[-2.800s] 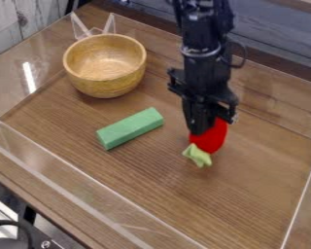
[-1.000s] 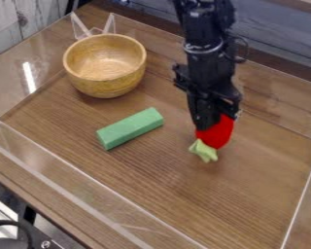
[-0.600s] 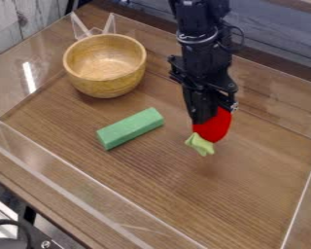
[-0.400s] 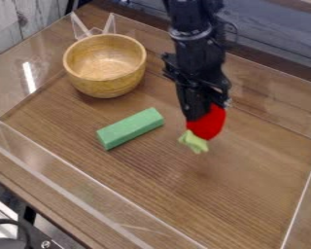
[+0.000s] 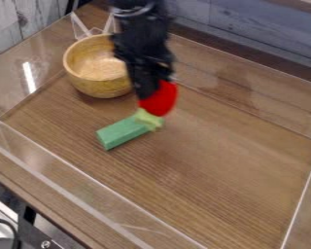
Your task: Move the red object to the left side of the table
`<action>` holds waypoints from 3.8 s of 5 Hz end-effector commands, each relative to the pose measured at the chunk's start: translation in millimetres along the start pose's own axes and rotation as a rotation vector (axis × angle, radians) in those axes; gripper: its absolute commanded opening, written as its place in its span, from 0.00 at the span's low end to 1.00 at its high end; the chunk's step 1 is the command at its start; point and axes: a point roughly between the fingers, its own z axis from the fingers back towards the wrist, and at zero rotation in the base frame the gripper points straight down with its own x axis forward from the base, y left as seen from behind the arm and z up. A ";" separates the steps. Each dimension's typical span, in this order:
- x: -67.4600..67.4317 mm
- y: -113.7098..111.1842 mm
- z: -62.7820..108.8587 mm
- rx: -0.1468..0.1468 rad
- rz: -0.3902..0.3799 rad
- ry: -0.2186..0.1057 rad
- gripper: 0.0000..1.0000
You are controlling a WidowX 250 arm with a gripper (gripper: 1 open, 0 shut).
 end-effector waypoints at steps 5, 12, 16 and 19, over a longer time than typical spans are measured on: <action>-27.2 100.9 -33.3 0.067 0.097 0.003 0.00; -23.7 94.0 -51.5 0.007 0.132 0.043 1.00; -20.8 88.7 -57.6 -0.024 0.157 0.066 1.00; -18.6 86.5 -63.5 -0.032 0.167 0.074 1.00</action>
